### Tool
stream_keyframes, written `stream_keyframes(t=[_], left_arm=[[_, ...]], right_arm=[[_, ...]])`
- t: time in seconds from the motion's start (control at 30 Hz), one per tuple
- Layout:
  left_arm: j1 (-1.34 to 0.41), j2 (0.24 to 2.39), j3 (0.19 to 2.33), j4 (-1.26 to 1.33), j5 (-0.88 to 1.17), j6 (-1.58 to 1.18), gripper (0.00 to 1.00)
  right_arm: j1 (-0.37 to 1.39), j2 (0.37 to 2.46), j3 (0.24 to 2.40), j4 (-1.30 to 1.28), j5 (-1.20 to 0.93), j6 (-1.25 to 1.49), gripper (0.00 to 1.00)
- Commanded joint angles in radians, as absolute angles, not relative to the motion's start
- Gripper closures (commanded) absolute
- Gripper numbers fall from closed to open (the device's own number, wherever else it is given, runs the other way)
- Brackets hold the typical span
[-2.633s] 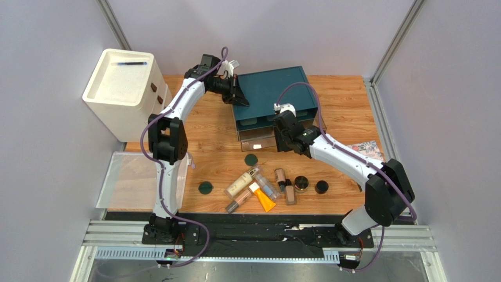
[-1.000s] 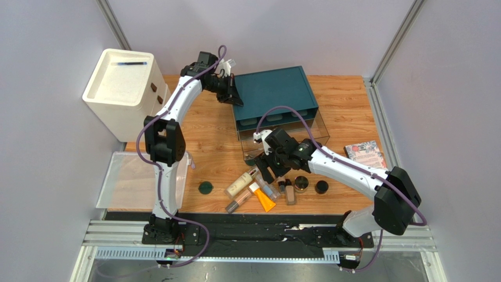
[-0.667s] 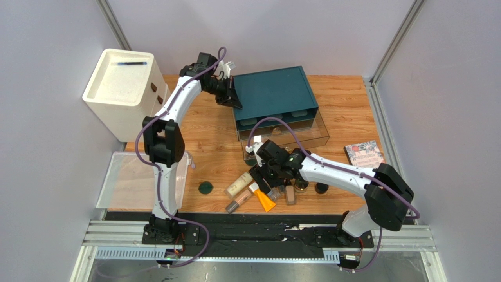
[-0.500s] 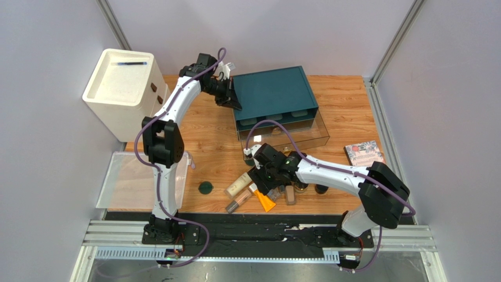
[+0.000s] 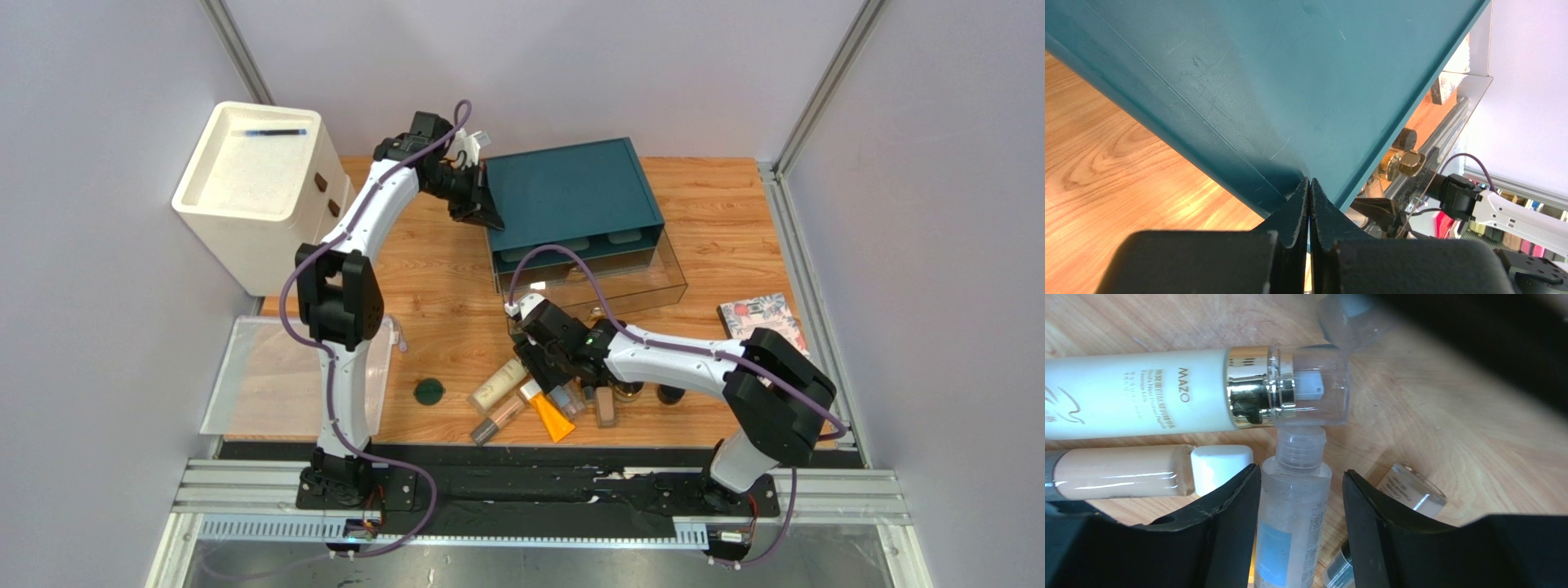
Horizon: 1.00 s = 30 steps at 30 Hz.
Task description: Organize the makeup
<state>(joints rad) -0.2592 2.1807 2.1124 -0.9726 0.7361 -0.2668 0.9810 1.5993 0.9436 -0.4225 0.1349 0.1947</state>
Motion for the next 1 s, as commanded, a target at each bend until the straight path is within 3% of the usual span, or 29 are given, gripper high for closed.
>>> stream_keyframes(t=[0.0, 0.33, 0.97], left_arm=[[-0.258, 2.183, 2.121, -1.02, 0.678, -0.238, 1.0], [-0.258, 2.195, 2.131, -1.026, 0.687, -0.235, 1.0], [-0.264, 2.187, 2.111, -1.037, 0.683, -0.241, 1.0]], right_arm=[[1.022, 1.602, 0.922, -0.492, 0.25, 0.19, 0.48], [1.034, 1.382, 0.865, -0.502, 0.388, 0.258, 0.4], [1.049, 1.172, 0.727, -0.69, 0.361, 0.643, 0.34]])
